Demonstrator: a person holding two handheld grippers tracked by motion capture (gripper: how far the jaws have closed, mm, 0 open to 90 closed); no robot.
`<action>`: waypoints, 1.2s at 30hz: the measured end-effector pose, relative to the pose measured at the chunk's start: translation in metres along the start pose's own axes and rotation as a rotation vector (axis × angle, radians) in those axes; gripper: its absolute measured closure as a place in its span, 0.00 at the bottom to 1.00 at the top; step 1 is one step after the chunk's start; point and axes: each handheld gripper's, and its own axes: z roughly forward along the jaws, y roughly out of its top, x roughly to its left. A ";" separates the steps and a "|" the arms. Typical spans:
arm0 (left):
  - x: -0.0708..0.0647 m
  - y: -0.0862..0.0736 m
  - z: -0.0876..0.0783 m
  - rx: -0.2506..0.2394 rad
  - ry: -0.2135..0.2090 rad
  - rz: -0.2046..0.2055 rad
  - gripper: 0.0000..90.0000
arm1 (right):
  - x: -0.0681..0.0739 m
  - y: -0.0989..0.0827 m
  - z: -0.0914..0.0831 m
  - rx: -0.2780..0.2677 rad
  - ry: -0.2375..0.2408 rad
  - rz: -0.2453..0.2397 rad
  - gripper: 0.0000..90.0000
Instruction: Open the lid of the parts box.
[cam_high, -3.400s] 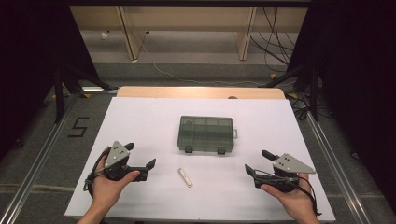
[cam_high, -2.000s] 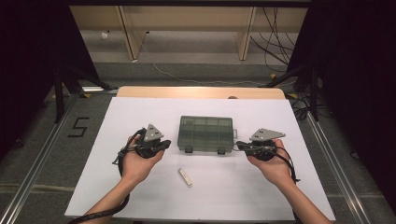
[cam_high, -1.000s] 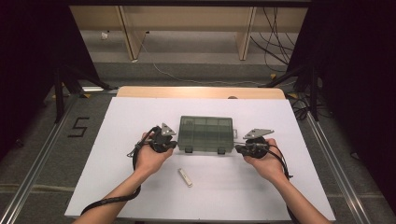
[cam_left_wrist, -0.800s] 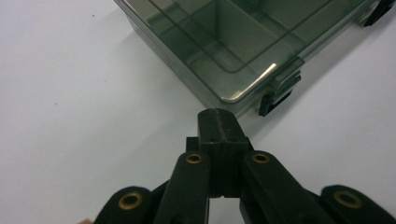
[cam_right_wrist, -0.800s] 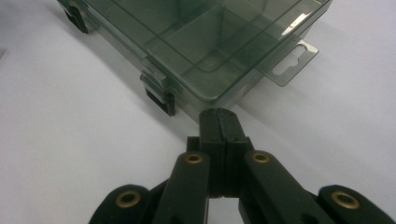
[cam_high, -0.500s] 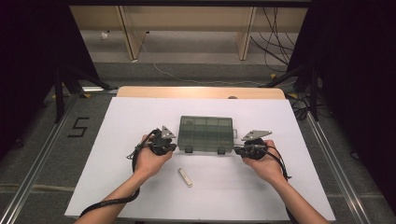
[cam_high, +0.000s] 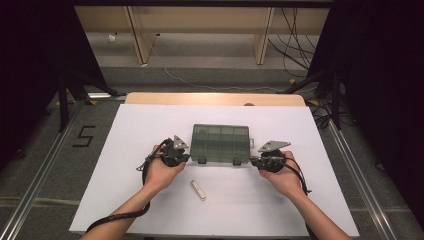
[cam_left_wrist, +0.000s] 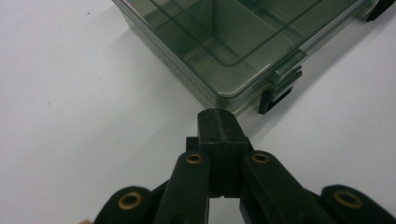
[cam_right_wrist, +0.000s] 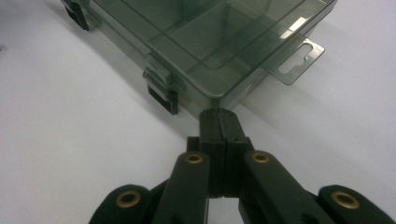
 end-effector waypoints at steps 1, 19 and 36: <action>0.000 0.000 0.000 -0.002 0.000 -0.009 0.99 | 0.000 0.000 0.000 -0.001 -0.005 0.001 1.00; -0.001 0.000 0.003 0.000 0.023 0.009 0.99 | -0.002 -0.001 0.003 0.003 -0.011 0.008 1.00; 0.000 -0.001 0.006 0.013 0.024 0.029 0.99 | 0.005 0.004 -0.002 -0.046 0.010 -0.003 1.00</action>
